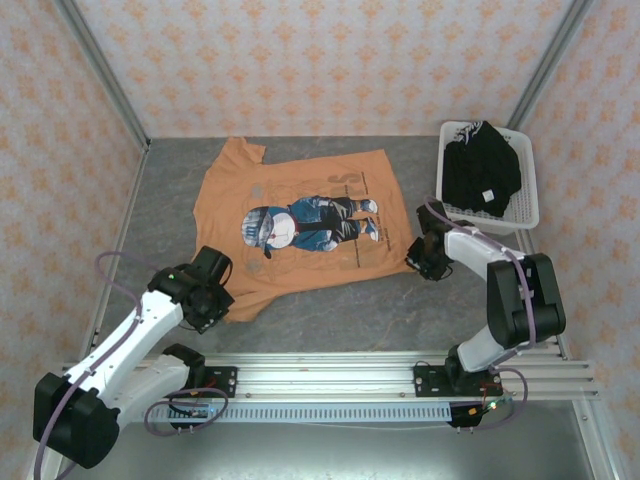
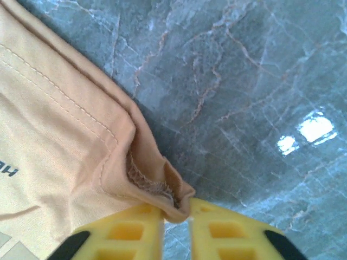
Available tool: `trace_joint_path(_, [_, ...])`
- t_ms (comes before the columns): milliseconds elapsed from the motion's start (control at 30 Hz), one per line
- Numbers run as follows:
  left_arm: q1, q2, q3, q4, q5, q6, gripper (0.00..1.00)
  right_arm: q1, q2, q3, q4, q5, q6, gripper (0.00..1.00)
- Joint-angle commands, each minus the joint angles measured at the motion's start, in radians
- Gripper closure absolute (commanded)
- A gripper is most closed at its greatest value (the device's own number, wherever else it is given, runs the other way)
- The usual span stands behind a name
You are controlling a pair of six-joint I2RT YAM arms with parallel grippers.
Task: Fold and stack the t-shirts
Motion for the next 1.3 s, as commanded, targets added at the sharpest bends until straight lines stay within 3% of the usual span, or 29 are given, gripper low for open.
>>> trace_joint_path(0, [-0.008, 0.001, 0.026, -0.019, -0.015, -0.017, 1.0, -0.006, 0.028, 0.009, 0.005, 0.037, -0.02, 0.9])
trace_joint_path(100, [-0.008, -0.001, 0.037, -0.028, -0.004, -0.011, 1.0, -0.006, 0.016, 0.013, -0.006, 0.039, -0.029, 1.0])
trace_joint_path(600, [-0.009, -0.091, 0.234, -0.093, 0.082, -0.033, 1.0, -0.004, -0.311, 0.072, -0.274, 0.051, -0.092, 1.0])
trace_joint_path(800, [-0.022, -0.13, 0.182, -0.198, 0.141, -0.011, 1.0, -0.002, -0.443, 0.001, -0.356, 0.042, -0.075, 1.0])
trace_joint_path(967, [-0.048, -0.171, 0.116, -0.192, 0.159, -0.019, 1.0, 0.005, -0.536, -0.078, -0.402, 0.011, -0.044, 1.0])
trace_joint_path(1100, [-0.05, -0.104, 0.141, -0.084, 0.131, -0.013, 1.0, 0.005, -0.514, -0.122, -0.365, -0.027, -0.024, 1.0])
trace_joint_path(1267, [-0.05, 0.111, 0.321, -0.03, 0.014, 0.079, 1.0, 0.005, -0.416, -0.092, -0.316, -0.02, -0.006, 1.0])
